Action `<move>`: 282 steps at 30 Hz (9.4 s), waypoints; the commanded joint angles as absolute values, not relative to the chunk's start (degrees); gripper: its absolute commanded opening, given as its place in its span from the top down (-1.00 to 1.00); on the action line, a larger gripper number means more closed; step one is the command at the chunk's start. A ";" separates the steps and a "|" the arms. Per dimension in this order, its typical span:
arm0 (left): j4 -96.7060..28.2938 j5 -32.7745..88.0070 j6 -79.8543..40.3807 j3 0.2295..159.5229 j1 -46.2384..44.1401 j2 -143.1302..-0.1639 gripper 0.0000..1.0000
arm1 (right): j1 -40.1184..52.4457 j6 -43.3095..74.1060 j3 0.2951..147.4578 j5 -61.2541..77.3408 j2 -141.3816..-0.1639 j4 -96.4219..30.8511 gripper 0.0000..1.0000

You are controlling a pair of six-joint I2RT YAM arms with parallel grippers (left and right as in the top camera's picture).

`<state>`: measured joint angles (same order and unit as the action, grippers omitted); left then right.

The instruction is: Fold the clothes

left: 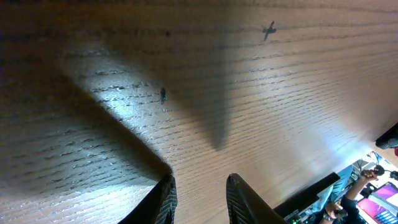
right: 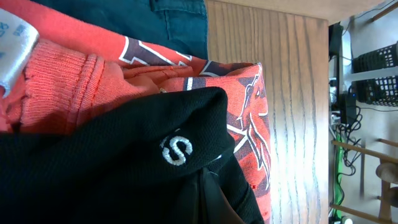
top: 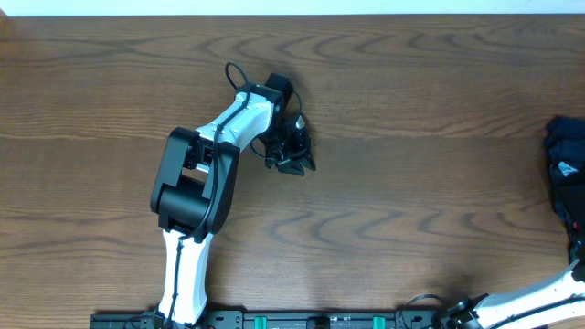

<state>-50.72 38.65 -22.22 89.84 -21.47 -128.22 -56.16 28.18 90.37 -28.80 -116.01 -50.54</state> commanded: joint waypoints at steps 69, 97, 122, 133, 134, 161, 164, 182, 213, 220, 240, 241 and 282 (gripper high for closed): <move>-63.02 9.58 -14.79 97.27 -0.23 -56.18 0.08 | -19.20 4.62 145.25 13.89 -80.75 -91.35 -0.68; -70.30 9.58 -12.69 97.25 -0.23 -45.50 -0.96 | -19.20 6.35 145.08 15.68 -74.85 -97.25 -0.99; -70.08 7.97 -16.36 97.23 -0.23 -46.02 0.21 | -19.20 6.35 145.08 15.68 -74.85 -97.25 -0.98; -58.78 5.65 -11.73 96.51 -0.25 -44.88 0.88 | -19.20 6.35 145.08 15.68 -74.85 -97.25 -0.98; -56.97 5.45 -10.59 96.42 -0.25 -44.07 0.88 | -19.20 6.35 145.08 15.68 -74.85 -97.25 -0.98; -24.34 5.28 -7.77 43.59 0.25 -3.84 0.88 | -19.20 6.35 145.08 15.68 -74.85 -97.25 -0.99; -23.81 5.28 -7.77 40.21 0.25 -1.54 0.88 | -19.20 6.35 145.08 15.68 -74.85 -97.25 -0.98; -22.09 5.28 -11.79 20.95 0.25 -0.12 0.88 | -19.20 6.35 145.08 15.68 -74.89 -97.25 -0.99; -19.90 -0.23 -7.27 5.93 0.25 -0.10 0.35 | -19.20 6.35 145.08 15.68 -74.89 -97.25 -0.98; -19.97 -0.05 -7.31 5.98 0.25 -0.10 -0.61 | -19.20 6.35 145.08 15.68 -74.89 -97.25 -0.98; -19.94 -0.05 -7.31 5.98 0.25 -0.19 -0.96 | -19.20 6.35 145.08 15.68 -74.89 -97.25 -0.98; -19.94 -0.05 -7.31 5.98 0.25 -0.19 -0.96 | -19.20 6.35 145.08 15.68 -74.89 -97.25 -0.99; -19.92 -0.05 -7.31 5.98 0.25 -0.21 -0.96 | -9.37 5.06 84.01 10.63 -34.70 -53.49 -0.98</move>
